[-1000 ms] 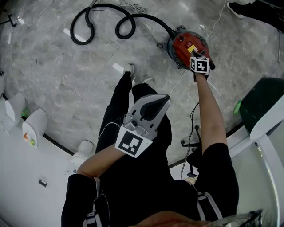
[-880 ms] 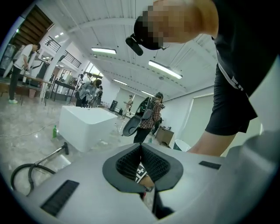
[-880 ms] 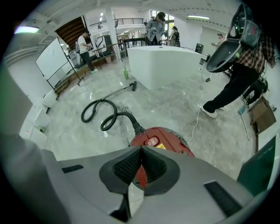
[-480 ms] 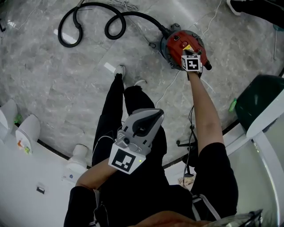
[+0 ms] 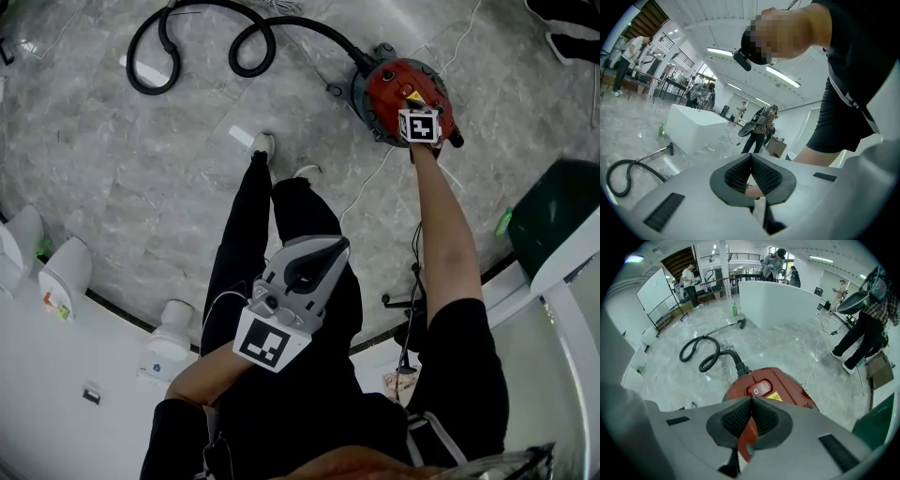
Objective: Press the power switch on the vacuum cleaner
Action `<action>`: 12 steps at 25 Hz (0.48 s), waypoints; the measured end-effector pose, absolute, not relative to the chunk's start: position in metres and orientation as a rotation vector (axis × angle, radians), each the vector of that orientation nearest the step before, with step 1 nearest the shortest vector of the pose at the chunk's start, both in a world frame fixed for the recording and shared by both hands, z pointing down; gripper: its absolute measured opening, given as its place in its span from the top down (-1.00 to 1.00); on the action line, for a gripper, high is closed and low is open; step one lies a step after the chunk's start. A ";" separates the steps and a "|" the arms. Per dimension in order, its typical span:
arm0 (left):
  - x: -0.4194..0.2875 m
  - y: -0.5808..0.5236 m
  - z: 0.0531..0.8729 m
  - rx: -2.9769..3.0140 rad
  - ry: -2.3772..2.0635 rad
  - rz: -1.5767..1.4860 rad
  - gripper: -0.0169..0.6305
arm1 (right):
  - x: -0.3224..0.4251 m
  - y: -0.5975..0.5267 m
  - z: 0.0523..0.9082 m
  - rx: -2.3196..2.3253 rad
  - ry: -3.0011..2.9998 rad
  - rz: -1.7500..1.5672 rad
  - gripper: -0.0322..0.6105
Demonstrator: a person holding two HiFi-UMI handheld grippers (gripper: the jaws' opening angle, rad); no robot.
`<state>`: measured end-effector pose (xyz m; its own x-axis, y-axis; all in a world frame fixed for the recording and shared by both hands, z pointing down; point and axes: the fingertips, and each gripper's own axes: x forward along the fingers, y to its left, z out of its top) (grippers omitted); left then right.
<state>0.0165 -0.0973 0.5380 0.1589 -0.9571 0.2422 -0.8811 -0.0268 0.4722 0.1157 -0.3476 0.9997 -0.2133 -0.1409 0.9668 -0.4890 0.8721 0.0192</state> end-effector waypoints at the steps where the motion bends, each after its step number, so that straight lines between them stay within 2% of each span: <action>1: 0.014 -0.096 0.540 1.914 -1.740 -0.193 0.89 | 0.115 -0.349 1.002 0.487 -1.779 0.357 0.84; 12: -0.006 -0.094 0.557 1.897 -1.762 -0.160 0.89 | 0.100 -0.351 1.012 0.503 -1.746 0.350 0.84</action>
<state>-0.0059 -0.0938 0.5570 0.1374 -0.9531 0.2698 -0.8890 0.0014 0.4580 0.0999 -0.3509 1.0124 -0.1813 -0.1454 0.9726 -0.5095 0.8598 0.0336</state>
